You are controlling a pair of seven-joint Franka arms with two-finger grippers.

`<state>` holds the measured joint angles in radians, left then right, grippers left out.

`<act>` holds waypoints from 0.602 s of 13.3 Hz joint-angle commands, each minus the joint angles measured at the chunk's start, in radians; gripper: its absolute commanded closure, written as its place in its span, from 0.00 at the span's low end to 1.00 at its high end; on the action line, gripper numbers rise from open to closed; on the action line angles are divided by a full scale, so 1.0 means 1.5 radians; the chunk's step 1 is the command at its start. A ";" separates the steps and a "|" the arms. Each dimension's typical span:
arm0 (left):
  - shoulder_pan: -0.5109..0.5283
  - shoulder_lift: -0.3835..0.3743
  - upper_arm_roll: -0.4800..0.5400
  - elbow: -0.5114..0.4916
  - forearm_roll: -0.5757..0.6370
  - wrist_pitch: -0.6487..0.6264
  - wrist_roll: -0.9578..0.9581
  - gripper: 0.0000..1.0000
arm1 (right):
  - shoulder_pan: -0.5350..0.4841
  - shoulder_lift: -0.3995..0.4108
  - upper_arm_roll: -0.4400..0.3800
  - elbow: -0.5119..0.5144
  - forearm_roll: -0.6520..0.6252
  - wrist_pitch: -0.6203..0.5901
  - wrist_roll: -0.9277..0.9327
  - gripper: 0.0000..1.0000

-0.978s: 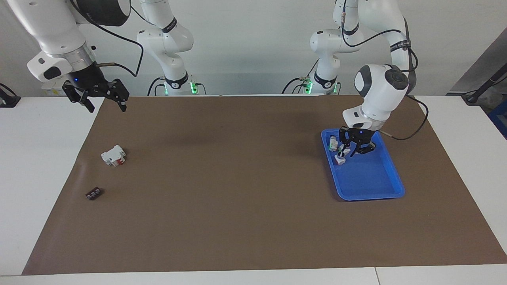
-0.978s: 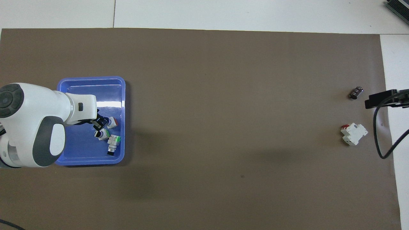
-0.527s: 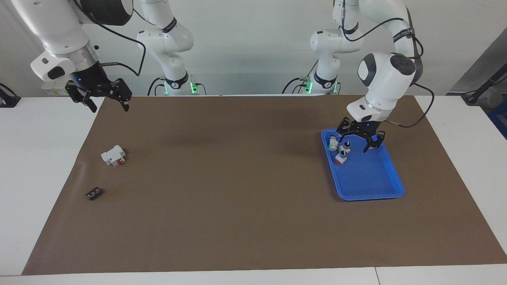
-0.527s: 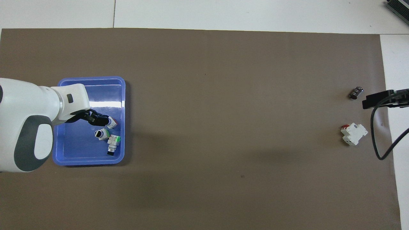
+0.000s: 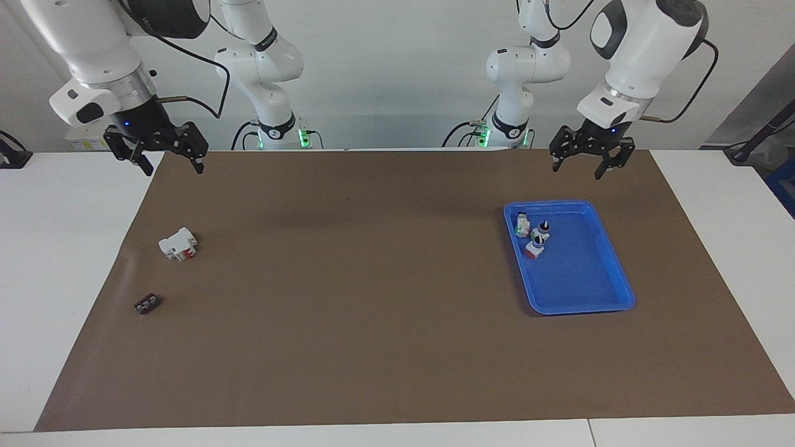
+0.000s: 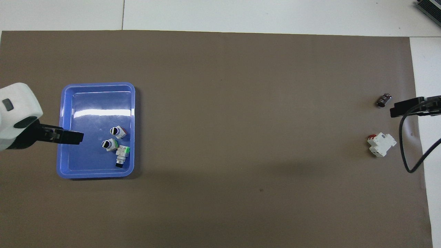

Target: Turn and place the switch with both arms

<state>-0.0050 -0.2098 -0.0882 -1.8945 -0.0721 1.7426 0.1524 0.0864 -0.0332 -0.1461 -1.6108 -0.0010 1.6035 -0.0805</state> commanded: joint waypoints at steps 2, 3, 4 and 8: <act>0.007 0.132 -0.004 0.260 0.030 -0.145 -0.045 0.01 | 0.006 -0.016 -0.008 0.004 0.016 -0.003 0.010 0.00; 0.007 0.157 -0.002 0.309 0.030 -0.180 -0.045 0.01 | 0.008 -0.016 -0.002 0.008 0.015 -0.009 0.010 0.00; 0.007 0.174 -0.001 0.345 0.030 -0.199 -0.046 0.01 | 0.010 -0.015 0.001 0.009 0.009 -0.020 0.010 0.00; 0.006 0.188 0.000 0.371 0.029 -0.206 -0.072 0.00 | 0.013 -0.017 -0.006 0.004 0.010 -0.028 0.009 0.00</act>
<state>0.0021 0.0383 -0.0839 -1.3982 -0.0489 1.4751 0.0644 0.0966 -0.0505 -0.1457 -1.6009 -0.0001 1.5802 -0.0804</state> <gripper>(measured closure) 0.004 0.000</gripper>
